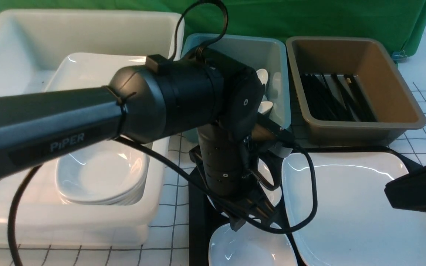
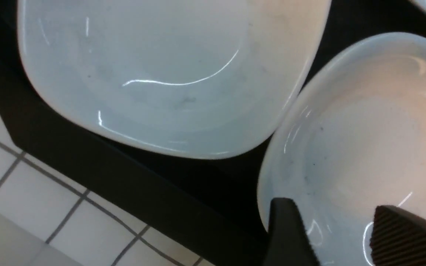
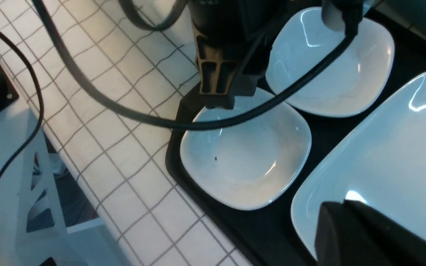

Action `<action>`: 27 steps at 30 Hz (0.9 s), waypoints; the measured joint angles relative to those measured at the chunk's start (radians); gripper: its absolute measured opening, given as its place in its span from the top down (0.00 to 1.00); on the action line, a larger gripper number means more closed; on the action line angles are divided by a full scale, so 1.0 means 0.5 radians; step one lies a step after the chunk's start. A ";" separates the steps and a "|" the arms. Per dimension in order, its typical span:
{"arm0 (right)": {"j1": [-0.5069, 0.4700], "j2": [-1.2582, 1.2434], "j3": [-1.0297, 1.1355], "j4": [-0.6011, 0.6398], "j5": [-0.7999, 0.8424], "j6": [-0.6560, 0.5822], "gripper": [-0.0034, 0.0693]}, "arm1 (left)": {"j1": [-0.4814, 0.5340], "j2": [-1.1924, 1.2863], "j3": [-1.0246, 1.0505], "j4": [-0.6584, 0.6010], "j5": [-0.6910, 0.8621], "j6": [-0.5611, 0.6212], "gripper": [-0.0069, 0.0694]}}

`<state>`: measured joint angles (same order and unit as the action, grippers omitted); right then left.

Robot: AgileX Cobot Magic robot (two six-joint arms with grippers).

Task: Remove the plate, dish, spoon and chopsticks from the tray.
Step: Use the left arm to grab a small plate from the dinner plate

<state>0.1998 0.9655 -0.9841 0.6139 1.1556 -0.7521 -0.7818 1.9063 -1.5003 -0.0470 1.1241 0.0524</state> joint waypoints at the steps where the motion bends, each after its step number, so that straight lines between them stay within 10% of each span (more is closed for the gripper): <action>1: 0.000 -0.019 0.000 0.000 -0.011 0.000 0.95 | 0.000 0.021 0.006 0.000 -0.013 0.002 0.40; 16: 0.000 -0.102 -0.001 0.000 -0.039 0.031 0.95 | 0.000 0.289 0.021 0.048 -0.088 0.029 0.26; 27: 0.000 -0.102 -0.001 0.000 -0.039 0.031 0.95 | 0.004 0.320 0.014 0.003 0.019 0.035 0.64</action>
<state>0.1998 0.9146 -0.9845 0.6139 1.1361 -0.7365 -0.7799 2.0662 -1.4932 -0.0457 1.1334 0.0699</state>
